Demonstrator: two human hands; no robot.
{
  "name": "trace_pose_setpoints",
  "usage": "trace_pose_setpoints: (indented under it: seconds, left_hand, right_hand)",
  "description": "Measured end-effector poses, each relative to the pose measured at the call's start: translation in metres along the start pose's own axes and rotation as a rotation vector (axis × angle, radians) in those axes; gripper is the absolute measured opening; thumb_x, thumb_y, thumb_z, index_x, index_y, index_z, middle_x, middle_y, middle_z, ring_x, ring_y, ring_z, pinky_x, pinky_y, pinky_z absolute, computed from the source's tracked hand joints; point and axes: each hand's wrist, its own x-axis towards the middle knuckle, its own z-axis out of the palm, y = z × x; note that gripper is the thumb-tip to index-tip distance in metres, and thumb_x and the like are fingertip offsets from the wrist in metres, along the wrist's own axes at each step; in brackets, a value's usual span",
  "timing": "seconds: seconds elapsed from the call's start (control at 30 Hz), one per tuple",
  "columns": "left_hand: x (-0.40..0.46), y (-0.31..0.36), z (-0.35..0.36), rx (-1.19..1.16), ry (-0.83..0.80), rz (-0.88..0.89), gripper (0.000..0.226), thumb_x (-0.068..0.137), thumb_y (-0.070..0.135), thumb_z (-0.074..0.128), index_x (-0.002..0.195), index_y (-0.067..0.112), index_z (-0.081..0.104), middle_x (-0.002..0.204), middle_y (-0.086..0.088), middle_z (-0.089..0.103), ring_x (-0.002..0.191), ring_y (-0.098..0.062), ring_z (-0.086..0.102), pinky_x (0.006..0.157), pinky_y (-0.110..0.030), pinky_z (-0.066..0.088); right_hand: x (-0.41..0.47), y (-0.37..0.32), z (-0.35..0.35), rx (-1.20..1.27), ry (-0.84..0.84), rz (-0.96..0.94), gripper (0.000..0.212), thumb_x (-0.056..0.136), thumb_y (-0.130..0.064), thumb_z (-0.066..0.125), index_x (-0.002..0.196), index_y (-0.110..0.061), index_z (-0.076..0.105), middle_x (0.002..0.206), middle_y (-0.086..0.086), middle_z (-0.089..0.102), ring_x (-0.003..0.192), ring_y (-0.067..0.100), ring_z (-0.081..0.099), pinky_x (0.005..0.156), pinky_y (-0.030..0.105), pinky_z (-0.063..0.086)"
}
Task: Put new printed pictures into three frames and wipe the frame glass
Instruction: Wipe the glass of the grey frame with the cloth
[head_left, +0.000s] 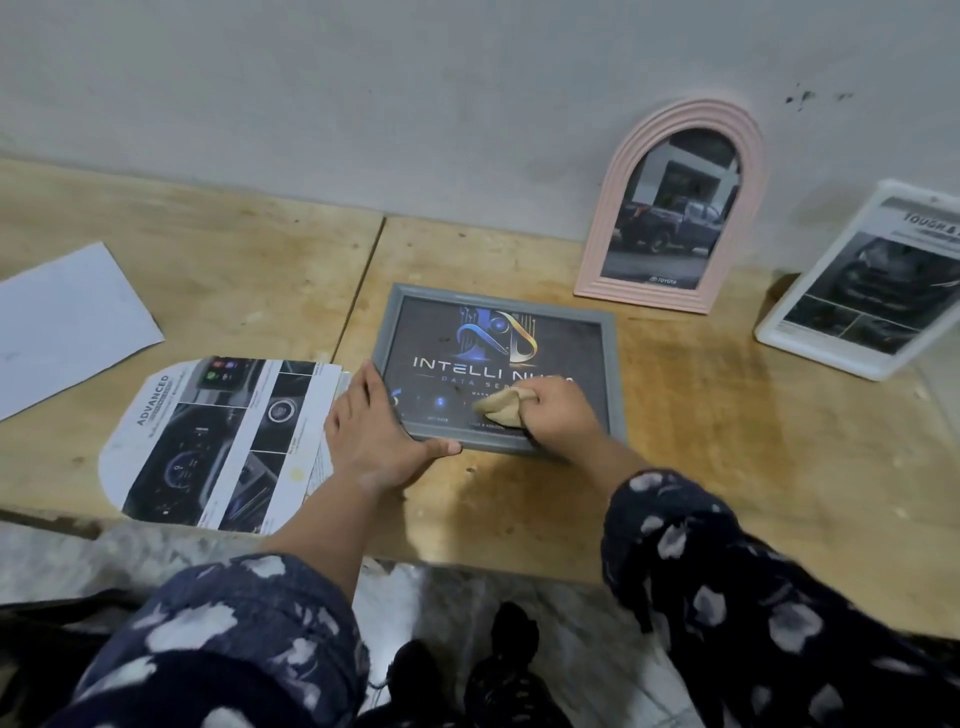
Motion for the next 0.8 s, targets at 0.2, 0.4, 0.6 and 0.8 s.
trace_pose_setpoints:
  seconds: [0.2,0.4,0.6,0.8]
  left_hand:
    - [-0.001,-0.002,0.002,0.003,0.036,0.037,0.146,0.047,0.082,0.069,0.152,0.015,-0.008,0.159,-0.003,0.006,0.146,-0.025,0.009,0.117,-0.045,0.011]
    - [0.002,-0.002,0.004,-0.001,0.066,0.034,0.145,0.048,0.081,0.069,0.152,0.016,-0.009,0.159,-0.001,0.006,0.145,-0.024,0.01,0.116,-0.043,0.011]
    - [0.0,-0.002,0.004,-0.003,0.063,0.023,0.145,0.049,0.078,0.071,0.152,0.015,-0.008,0.16,-0.001,0.005,0.146,-0.021,0.008,0.116,-0.04,0.008]
    - [-0.002,-0.002,0.003,-0.043,0.078,0.024,0.146,0.044,0.08,0.072,0.152,0.018,-0.003,0.157,0.001,0.012,0.144,-0.021,0.012,0.116,-0.04,0.011]
  right_hand:
    - [0.061,-0.062,-0.034,0.199,0.1,0.028,0.033,0.086,0.003,0.047,0.101,-0.014,0.07,0.079,0.002,0.062,0.071,0.017,0.054,0.05,0.016,0.037]
    - [0.096,-0.036,0.006,-0.27,-0.066,-0.069,0.056,0.088,0.001,0.05,0.14,-0.018,0.046,0.143,0.011,0.048,0.129,0.033,0.043,0.102,0.034,0.037]
    - [0.045,-0.014,0.04,-0.179,0.002,-0.207,0.066,0.069,0.0,0.036,0.13,-0.013,0.059,0.138,0.007,0.054,0.121,0.028,0.048,0.103,0.02,0.028]
    - [-0.006,-0.02,0.043,-0.173,0.027,-0.238,0.056,0.069,-0.01,0.036,0.113,-0.017,0.071,0.096,0.01,0.069,0.092,0.028,0.056,0.081,0.027,0.042]
